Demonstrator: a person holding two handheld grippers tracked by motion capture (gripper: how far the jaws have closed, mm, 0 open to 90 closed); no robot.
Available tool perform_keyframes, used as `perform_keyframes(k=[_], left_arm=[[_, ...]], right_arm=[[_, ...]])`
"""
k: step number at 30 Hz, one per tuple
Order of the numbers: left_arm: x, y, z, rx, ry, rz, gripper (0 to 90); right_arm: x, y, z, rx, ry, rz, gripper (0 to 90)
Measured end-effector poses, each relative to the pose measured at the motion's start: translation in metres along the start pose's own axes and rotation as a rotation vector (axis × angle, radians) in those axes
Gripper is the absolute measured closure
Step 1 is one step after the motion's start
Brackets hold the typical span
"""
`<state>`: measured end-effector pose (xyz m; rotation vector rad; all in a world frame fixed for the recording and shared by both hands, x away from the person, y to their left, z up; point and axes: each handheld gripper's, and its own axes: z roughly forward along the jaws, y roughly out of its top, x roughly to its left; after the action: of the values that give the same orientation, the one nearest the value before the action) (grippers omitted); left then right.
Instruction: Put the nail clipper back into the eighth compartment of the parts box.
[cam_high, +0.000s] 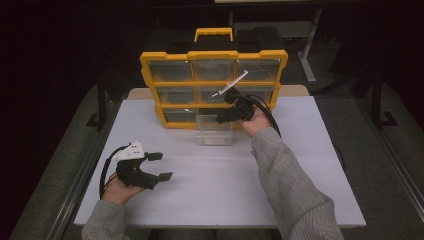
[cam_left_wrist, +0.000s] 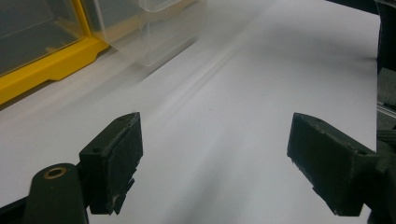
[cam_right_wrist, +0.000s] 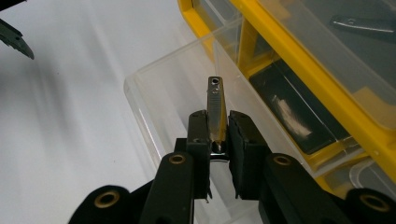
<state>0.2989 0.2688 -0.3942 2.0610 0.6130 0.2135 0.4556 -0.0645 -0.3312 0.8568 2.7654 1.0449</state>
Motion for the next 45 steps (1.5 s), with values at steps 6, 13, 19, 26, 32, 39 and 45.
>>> perform_keyframes(k=[6,13,19,26,32,39,45], left_arm=[[0.0,0.0,0.0,-0.002,0.0,-0.003,17.9],[0.0,0.0,0.0,-0.003,0.001,-0.007,17.9],[0.0,0.0,-0.001,-0.005,0.002,-0.007,17.9],[0.0,0.0,-0.001,-0.006,0.001,-0.01,17.9],[0.0,0.0,-0.001,-0.005,0.001,-0.009,17.9],[0.0,0.001,-0.001,-0.005,0.002,-0.004,17.9],[0.0,0.001,-0.001,-0.005,0.001,-0.005,17.9]], right_arm=[[-0.002,-0.004,0.004,0.01,0.003,0.003,77.8],[-0.004,-0.007,0.007,0.014,0.009,-0.001,77.8],[-0.004,-0.008,0.01,0.022,0.007,0.004,77.7],[-0.006,-0.009,0.014,0.032,0.01,0.005,77.7],[-0.006,-0.01,0.016,0.037,0.012,0.009,77.7],[-0.007,-0.011,0.017,0.039,0.013,0.007,77.4],[-0.007,-0.01,0.018,0.047,0.016,0.013,77.4]])
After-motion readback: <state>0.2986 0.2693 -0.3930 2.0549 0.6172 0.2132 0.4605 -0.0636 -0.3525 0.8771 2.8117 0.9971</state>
